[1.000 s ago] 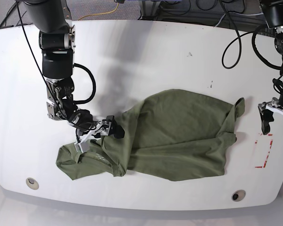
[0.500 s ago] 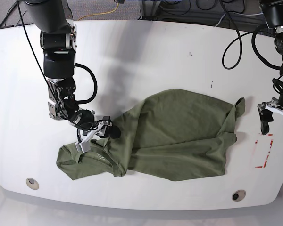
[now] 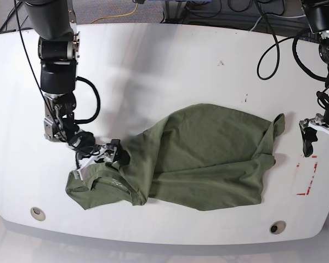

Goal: Layout the t-shirt on the table in an organized manner, then fold the t-shirt properly
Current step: 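Lower the right gripper and grasp the bunched shirt corner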

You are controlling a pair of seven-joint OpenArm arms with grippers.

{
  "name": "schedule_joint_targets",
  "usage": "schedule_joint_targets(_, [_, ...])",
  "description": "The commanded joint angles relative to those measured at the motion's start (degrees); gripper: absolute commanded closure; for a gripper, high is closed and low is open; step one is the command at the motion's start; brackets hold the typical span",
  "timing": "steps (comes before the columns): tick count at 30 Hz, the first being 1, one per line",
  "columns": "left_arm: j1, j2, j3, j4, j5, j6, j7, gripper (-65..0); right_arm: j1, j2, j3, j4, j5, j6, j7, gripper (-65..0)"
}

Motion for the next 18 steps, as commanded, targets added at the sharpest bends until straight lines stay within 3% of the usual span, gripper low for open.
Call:
schedule_joint_targets(1, [-1.00, -1.22, -0.47, 1.15, -0.34, -0.02, -1.40, -61.9, 2.69, 0.54, 0.24, 0.71, 1.23, 0.52, 1.32, -65.0])
schedule_joint_targets(11, [-1.00, -1.22, -0.47, 1.15, -0.34, -0.02, -1.40, -61.9, 2.78, 1.33, 0.24, 0.09, 0.96, 0.43, 1.59, -65.0])
schedule_joint_targets(18, [-1.08, -1.22, -0.47, 1.15, -0.34, -0.02, -1.40, -61.9, 2.78, -0.42, 0.42, -3.25, -5.19, 0.43, 5.37, -65.0])
